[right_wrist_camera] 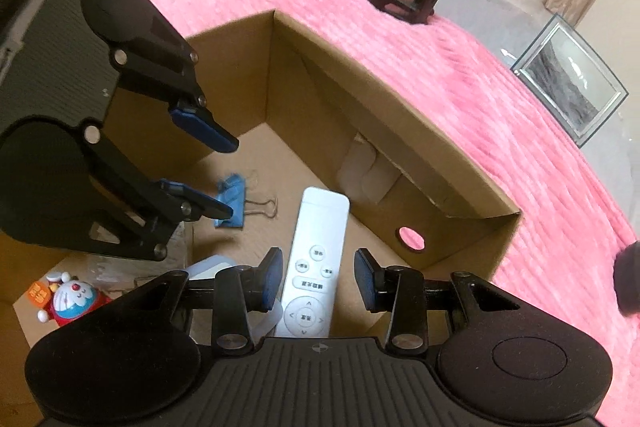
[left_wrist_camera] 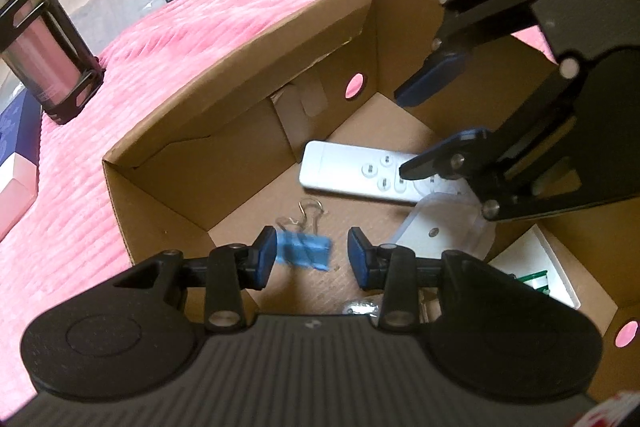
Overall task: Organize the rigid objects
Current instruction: 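Lower the remote and binder clip into the box and open both tools, then lift both tools out of the box toward the night light and wire rack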
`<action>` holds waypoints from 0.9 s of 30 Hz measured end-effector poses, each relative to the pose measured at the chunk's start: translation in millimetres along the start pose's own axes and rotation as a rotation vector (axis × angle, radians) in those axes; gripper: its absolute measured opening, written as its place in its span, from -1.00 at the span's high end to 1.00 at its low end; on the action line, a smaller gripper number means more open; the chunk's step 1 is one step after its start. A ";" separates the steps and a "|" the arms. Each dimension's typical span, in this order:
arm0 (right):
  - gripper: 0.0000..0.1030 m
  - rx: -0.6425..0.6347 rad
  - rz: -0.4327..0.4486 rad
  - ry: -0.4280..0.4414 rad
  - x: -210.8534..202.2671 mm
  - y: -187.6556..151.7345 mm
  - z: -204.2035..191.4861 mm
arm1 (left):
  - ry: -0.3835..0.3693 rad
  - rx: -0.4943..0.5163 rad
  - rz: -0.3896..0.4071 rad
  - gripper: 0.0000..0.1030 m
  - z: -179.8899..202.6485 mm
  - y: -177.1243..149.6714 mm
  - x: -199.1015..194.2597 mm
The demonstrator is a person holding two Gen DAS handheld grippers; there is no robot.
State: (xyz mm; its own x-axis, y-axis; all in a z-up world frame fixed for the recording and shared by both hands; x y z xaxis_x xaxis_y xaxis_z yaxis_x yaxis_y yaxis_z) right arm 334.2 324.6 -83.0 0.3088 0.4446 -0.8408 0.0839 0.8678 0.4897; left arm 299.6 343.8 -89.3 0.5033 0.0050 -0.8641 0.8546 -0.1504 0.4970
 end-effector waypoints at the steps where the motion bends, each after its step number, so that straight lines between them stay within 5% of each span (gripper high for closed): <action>1: 0.31 0.006 0.008 -0.002 -3.1 0.2 0.1 | 0.003 -0.001 0.006 0.33 0.1 0.2 -1.1; 16: 0.31 0.239 0.271 -0.011 -111.9 -19.4 -12.4 | 0.006 -0.185 0.222 0.33 31.4 -0.9 -97.1; 27: 0.31 0.502 0.458 0.003 -209.2 -81.9 -38.2 | -0.028 -0.288 0.373 0.34 96.7 -21.3 -178.0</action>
State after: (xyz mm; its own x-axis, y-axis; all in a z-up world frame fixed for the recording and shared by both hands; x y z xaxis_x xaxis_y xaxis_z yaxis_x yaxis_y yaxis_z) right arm 226.5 169.0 44.0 0.4152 0.7442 -0.5232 0.3751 0.3839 0.8438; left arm 179.5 250.5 46.3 0.7826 -0.0244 -0.6221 0.6185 0.1439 0.7725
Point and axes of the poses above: each gripper's, at about its wrist camera, not at the fingertips, and x roughly the way its jaws point, z to its right, y to its top, the point moved 10 cm from there along x, roughly the way its jaws point, and after that the axes turned 8 degrees about -x, right-handed, at the moved point
